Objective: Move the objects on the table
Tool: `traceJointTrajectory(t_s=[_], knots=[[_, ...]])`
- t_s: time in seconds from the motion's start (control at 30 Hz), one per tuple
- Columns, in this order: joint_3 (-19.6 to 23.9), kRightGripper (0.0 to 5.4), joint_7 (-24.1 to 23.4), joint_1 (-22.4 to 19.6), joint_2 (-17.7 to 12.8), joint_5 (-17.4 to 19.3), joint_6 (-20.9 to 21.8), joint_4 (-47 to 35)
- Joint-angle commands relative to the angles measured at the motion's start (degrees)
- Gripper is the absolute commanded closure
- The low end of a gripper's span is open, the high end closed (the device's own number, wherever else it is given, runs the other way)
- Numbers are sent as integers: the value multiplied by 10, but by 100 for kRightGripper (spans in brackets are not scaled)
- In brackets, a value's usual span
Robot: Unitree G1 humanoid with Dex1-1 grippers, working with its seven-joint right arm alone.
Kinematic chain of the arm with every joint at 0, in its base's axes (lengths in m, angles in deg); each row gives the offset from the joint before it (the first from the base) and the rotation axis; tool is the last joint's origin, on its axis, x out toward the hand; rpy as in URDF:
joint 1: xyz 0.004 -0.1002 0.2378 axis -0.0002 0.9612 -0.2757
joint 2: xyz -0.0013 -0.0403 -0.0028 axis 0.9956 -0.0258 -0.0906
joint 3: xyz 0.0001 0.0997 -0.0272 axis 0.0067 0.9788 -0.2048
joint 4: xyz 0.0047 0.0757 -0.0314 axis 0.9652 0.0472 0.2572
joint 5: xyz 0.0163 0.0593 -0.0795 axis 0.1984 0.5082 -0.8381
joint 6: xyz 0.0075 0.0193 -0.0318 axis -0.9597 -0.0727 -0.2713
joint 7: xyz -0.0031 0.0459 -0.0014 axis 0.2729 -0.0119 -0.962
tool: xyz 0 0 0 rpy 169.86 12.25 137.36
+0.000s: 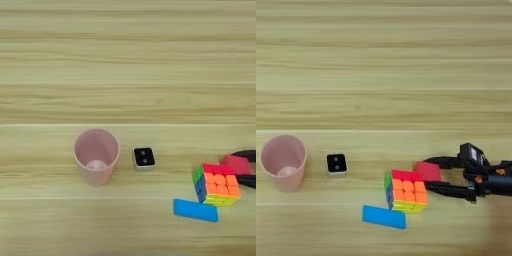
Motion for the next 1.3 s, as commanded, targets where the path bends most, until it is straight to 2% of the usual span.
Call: traceJointTrajectory(t_s=[0.03, 0.2, 0.43, 0.63, 0.8, 0.97, 1.3], knots=[[11, 314, -1, -29, -33, 9, 2, -29], [27, 314, -1, -53, -43, 17, 0, -41], [54, 314, -18, -119, -35, 1, 6, -44], [36, 315, -59, -142, 15, -36, 9, -96], [10, 315, -92, -160, 58, -72, -6, -127], [-2, 315, -132, -180, 84, -100, -12, -130], [-30, 315, -195, -199, 137, -135, -59, -165]])
